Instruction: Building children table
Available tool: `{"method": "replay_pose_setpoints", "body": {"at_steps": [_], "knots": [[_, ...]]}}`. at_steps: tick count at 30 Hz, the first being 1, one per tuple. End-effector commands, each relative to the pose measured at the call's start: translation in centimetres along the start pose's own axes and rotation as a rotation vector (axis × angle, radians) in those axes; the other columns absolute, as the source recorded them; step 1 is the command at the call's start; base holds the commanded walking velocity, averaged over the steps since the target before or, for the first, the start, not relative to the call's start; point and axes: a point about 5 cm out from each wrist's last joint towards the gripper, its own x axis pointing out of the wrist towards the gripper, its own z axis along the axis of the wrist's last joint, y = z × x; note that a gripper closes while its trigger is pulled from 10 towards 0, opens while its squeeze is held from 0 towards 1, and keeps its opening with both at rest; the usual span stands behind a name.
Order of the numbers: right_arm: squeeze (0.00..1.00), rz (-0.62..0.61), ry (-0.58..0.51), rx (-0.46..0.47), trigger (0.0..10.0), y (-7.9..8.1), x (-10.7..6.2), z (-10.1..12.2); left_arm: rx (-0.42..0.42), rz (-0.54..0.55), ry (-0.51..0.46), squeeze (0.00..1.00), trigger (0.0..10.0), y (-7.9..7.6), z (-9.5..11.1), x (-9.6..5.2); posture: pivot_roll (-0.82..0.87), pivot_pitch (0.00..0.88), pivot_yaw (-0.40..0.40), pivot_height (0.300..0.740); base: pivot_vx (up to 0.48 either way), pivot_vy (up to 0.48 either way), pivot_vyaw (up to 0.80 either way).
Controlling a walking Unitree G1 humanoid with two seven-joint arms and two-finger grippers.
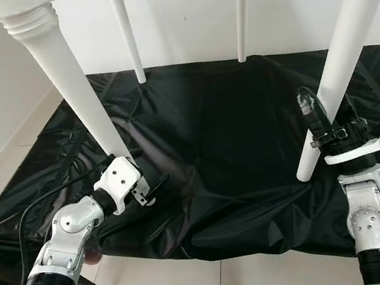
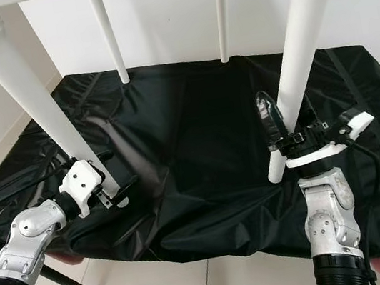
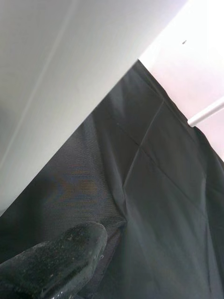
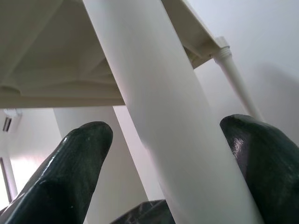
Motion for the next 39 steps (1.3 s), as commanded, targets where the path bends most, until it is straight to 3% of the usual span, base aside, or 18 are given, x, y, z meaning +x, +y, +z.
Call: {"method": "replay_pose_setpoints", "body": {"at_steps": [1,4,11,16,26,28,31,32,33,36,39], "knots": [[0.0,0.045,-0.043,0.023,10.0,0.9,0.5,0.4,0.031,-0.034,-0.013,0.0,10.0,-0.1,0.4,0.6,-0.11,0.0,0.134,0.74,0.0,0.0,0.0],[0.0,0.017,-0.103,0.058,10.0,1.1,0.4,1.0,0.033,-0.043,-0.019,0.0,10.0,0.3,0.6,0.9,-0.12,0.0,0.15,0.74,0.0,0.0,0.0],[0.0,-0.095,-0.197,0.039,10.0,0.2,0.3,1.6,0.06,-0.048,-0.029,0.0,10.0,0.7,1.0,1.3,-0.11,0.0,0.159,0.74,0.0,0.0,0.0],[0.0,-0.156,-0.319,0.148,10.0,-0.8,-0.5,2.7,0.041,-0.054,-0.049,0.0,10.0,0.1,1.3,2.0,-0.11,0.0,0.163,0.74,0.0,0.0,0.0],[0.0,-0.139,-0.328,0.191,10.0,-0.2,-1.0,2.3,0.05,-0.057,-0.051,0.0,10.0,0.2,1.3,2.2,-0.11,0.0,0.169,0.74,0.0,0.0,0.0],[0.0,0.054,-0.194,0.219,10.0,2.1,-0.9,1.3,0.029,-0.048,-0.057,0.0,10.0,0.3,1.3,2.2,-0.11,0.0,0.162,0.74,0.0,0.0,0.0],[0.0,0.161,-0.106,0.232,10.0,3.4,-1.1,0.6,0.023,-0.044,-0.06,0.0,10.0,0.3,1.3,2.2,-0.1,0.0,0.152,0.74,0.0,0.0,0.0],[0.0,0.316,0.141,0.196,10.0,4.9,-2.3,-1.7,0.025,-0.032,-0.055,0.0,10.0,0.2,1.2,1.9,-0.1,0.0,0.133,0.74,0.0,0.0,0.0],[0.0,0.363,0.219,0.182,10.0,5.2,-2.8,-2.5,0.025,-0.027,-0.053,0.0,10.0,0.1,1.2,1.8,-0.1,0.0,0.133,0.74,0.0,0.0,0.0],[0.0,0.375,0.291,0.196,10.0,4.8,-3.5,-3.2,0.034,-0.019,-0.052,0.0,10.0,0.0,1.1,1.6,-0.09,0.0,0.116,0.74,0.0,0.0,0.0],[0.0,0.378,0.411,0.134,10.0,3.8,-4.0,-4.3,0.05,0.014,-0.051,0.0,10.0,0.0,1.1,1.0,-0.07,0.0,0.076,0.74,0.0,0.0,0.0]]}}
